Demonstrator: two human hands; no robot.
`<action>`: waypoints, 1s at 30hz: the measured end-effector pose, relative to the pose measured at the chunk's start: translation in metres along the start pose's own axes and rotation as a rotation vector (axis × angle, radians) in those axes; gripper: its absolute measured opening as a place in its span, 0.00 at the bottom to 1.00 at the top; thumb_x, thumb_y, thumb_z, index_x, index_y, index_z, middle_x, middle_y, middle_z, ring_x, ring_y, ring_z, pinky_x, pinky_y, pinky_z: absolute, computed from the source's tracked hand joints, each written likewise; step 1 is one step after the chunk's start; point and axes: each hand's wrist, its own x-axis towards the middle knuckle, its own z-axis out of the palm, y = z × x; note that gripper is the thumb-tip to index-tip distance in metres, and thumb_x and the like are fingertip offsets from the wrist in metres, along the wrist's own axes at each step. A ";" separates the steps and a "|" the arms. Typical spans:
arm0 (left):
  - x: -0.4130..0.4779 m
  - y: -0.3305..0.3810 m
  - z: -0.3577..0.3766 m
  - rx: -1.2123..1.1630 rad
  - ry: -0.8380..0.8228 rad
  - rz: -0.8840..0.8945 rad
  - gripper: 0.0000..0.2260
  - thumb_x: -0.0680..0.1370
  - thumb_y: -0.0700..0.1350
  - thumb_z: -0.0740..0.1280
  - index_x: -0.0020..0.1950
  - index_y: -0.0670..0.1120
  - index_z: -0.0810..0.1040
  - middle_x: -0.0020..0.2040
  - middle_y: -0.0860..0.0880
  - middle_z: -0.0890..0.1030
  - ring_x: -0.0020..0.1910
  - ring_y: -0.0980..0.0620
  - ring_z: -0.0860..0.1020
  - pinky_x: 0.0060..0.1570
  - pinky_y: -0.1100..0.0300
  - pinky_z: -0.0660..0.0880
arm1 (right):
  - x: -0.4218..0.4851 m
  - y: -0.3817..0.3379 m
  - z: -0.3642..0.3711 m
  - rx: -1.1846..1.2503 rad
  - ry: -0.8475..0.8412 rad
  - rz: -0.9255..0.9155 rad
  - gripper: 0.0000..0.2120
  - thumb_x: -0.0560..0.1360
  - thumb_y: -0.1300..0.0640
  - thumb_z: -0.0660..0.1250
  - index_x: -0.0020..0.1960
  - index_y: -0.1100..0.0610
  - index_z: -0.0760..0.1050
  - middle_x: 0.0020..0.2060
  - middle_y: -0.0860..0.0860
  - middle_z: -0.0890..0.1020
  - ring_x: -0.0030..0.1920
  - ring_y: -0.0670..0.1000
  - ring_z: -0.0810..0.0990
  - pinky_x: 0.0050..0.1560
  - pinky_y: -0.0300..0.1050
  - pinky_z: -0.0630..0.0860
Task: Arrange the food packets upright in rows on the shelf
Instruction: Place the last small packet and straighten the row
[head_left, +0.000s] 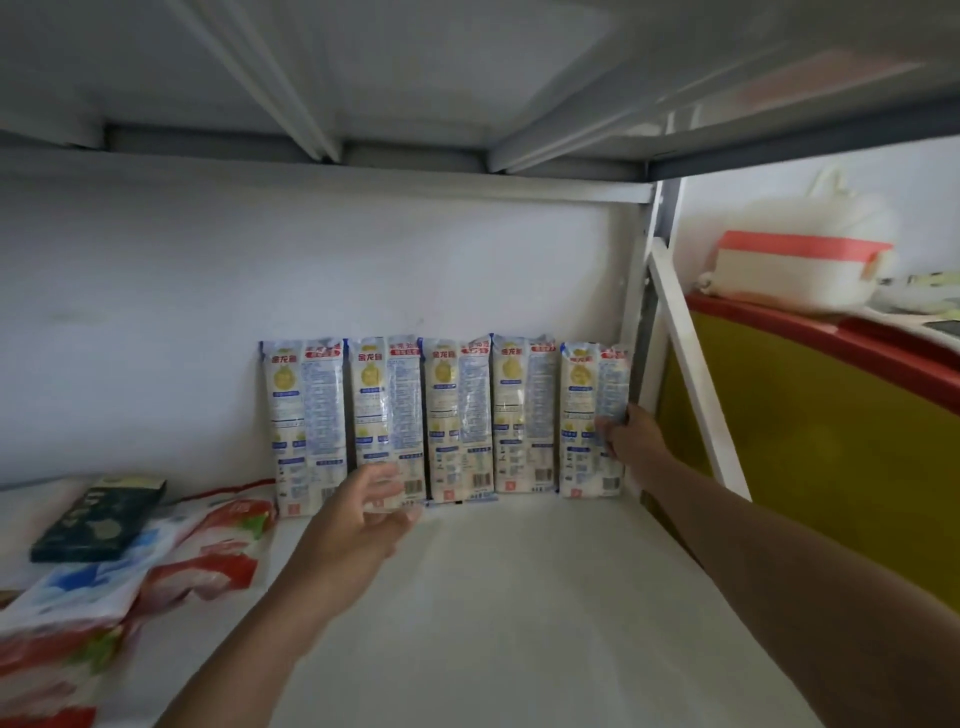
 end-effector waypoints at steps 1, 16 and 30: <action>0.000 -0.004 -0.004 0.010 0.005 -0.010 0.18 0.79 0.47 0.72 0.68 0.56 0.74 0.64 0.57 0.79 0.55 0.56 0.83 0.49 0.58 0.81 | 0.003 -0.002 0.001 -0.017 0.008 -0.001 0.12 0.81 0.60 0.68 0.64 0.57 0.75 0.57 0.57 0.83 0.53 0.59 0.83 0.51 0.55 0.82; -0.008 -0.030 -0.053 0.098 0.032 -0.061 0.16 0.78 0.46 0.73 0.61 0.61 0.74 0.63 0.59 0.78 0.54 0.55 0.83 0.57 0.49 0.80 | 0.014 -0.020 0.015 -0.196 0.028 -0.056 0.08 0.81 0.60 0.64 0.60 0.55 0.76 0.55 0.59 0.84 0.55 0.62 0.83 0.59 0.62 0.81; -0.069 0.020 -0.087 0.066 0.035 -0.015 0.26 0.79 0.52 0.72 0.76 0.53 0.70 0.74 0.54 0.74 0.65 0.54 0.77 0.65 0.51 0.76 | -0.144 -0.085 0.011 -0.325 -0.179 -0.227 0.36 0.79 0.55 0.71 0.81 0.57 0.56 0.74 0.58 0.71 0.70 0.61 0.74 0.66 0.57 0.76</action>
